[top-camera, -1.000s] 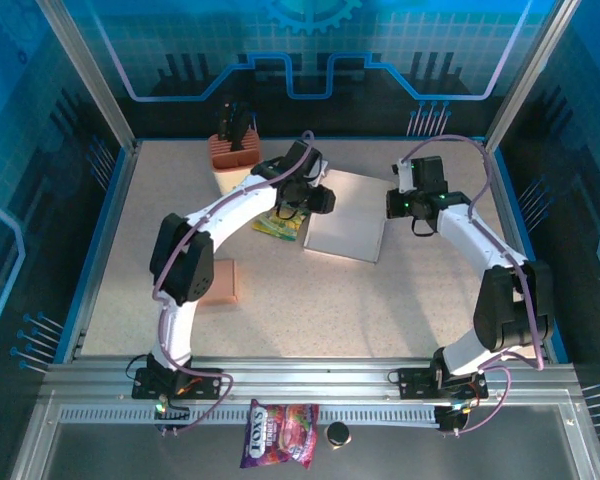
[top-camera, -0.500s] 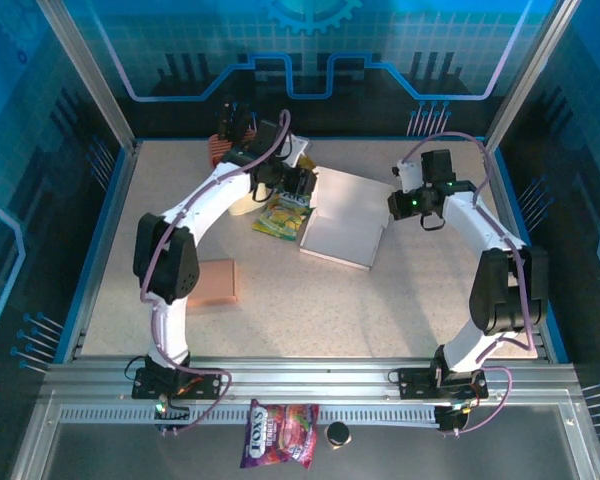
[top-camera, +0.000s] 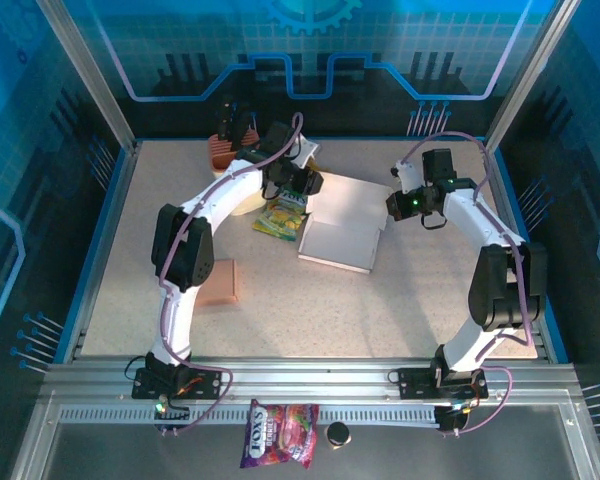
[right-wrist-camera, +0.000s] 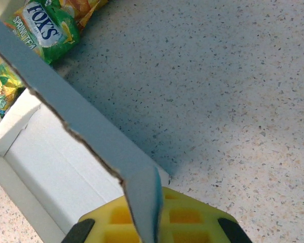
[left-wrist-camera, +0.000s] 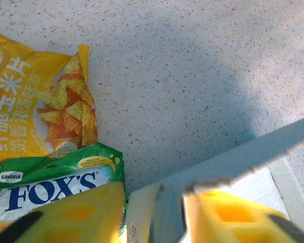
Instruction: Fold the paper box
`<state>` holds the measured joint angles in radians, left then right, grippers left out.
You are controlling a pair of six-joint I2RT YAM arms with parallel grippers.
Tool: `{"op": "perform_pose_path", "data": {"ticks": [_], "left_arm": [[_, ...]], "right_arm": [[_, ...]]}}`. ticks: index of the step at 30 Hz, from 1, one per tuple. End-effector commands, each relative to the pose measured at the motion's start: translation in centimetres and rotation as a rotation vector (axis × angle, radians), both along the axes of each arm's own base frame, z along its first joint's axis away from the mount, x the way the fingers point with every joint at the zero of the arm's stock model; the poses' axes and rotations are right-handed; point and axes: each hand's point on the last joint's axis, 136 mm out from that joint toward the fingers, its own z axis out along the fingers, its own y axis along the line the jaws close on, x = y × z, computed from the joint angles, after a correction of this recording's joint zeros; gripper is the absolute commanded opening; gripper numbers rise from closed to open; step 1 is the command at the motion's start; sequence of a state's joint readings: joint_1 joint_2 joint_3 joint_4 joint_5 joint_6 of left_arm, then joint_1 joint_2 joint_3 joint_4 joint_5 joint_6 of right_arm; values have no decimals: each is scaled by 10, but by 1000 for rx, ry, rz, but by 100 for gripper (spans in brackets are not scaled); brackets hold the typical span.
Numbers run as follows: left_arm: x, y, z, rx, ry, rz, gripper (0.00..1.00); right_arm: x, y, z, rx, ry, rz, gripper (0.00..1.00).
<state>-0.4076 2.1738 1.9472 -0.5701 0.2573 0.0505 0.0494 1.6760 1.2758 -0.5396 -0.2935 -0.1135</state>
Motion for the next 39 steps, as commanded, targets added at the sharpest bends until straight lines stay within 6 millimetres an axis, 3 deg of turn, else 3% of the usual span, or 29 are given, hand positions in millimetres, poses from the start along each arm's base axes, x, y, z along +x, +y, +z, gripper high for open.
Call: {"op": "perform_pose_path", "data": {"ticks": [1, 7, 16, 31, 39], "left_arm": [[0, -7, 2, -35, 14, -26, 32], [-11, -1, -2, -19, 21, -23, 31], [-9, 1, -3, -1, 21, -1, 6], [-11, -13, 1, 11, -4, 0, 0], [-28, -29, 8, 2, -23, 93, 0]], "right_arm": [[1, -1, 2, 14, 15, 8, 0], [3, -1, 4, 11, 11, 0, 0], [4, -2, 6, 12, 8, -16, 0], [2, -3, 8, -3, -2, -37, 0], [8, 4, 23, -29, -48, -207, 0]]}}
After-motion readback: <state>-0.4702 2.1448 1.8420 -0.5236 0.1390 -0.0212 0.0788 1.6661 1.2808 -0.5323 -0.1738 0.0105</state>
